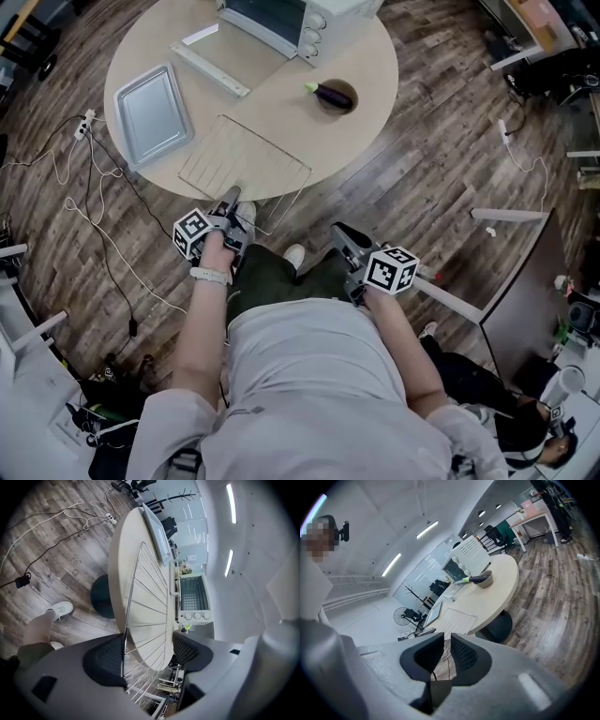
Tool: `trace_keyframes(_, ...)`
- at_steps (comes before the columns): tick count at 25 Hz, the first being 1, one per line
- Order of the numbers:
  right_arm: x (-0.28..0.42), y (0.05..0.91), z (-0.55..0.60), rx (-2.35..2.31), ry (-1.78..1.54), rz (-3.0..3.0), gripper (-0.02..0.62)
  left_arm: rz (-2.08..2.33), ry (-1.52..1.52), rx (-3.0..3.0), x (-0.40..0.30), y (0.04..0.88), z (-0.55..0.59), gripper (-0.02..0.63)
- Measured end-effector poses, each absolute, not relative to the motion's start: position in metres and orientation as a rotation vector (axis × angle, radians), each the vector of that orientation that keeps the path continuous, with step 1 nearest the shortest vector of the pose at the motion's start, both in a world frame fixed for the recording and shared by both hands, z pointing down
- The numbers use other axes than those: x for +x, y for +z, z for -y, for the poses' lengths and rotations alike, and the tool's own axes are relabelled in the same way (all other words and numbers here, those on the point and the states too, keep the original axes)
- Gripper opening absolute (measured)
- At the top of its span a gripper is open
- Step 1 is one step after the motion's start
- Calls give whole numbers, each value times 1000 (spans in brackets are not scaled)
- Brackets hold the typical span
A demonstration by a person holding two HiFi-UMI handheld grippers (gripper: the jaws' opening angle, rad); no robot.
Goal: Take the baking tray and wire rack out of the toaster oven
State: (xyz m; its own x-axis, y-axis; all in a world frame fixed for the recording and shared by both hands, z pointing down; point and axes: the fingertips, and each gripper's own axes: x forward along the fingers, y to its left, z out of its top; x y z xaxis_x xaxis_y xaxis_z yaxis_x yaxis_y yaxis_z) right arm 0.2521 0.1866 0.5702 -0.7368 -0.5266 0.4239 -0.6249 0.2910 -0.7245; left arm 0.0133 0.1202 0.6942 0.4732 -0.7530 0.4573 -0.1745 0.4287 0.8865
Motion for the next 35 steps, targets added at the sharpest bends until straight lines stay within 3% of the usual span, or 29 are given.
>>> trace_keyframes(15, 230, 574, -192, 1036, 1445, 2435, 49, 1058, -465, 1065, -4, 708, -144, 313)
trace_keyframes(25, 157, 542, -162, 971, 1349, 2525, 48, 1041, -368, 1211, -60, 667, -159, 310)
trace_keyframes(29, 122, 522, -148, 945, 1286, 2579, 48, 1084, -350, 1337, -96, 628, -151, 204)
trace_keyframes(33, 87, 494, -135, 909, 1195, 2649, 34, 1154, -312, 1482, -129, 584, -145, 47)
trace_keyframes(35, 71, 478, -129, 895, 1161, 2693, 31, 1186, -289, 1565, -142, 561, -143, 15)
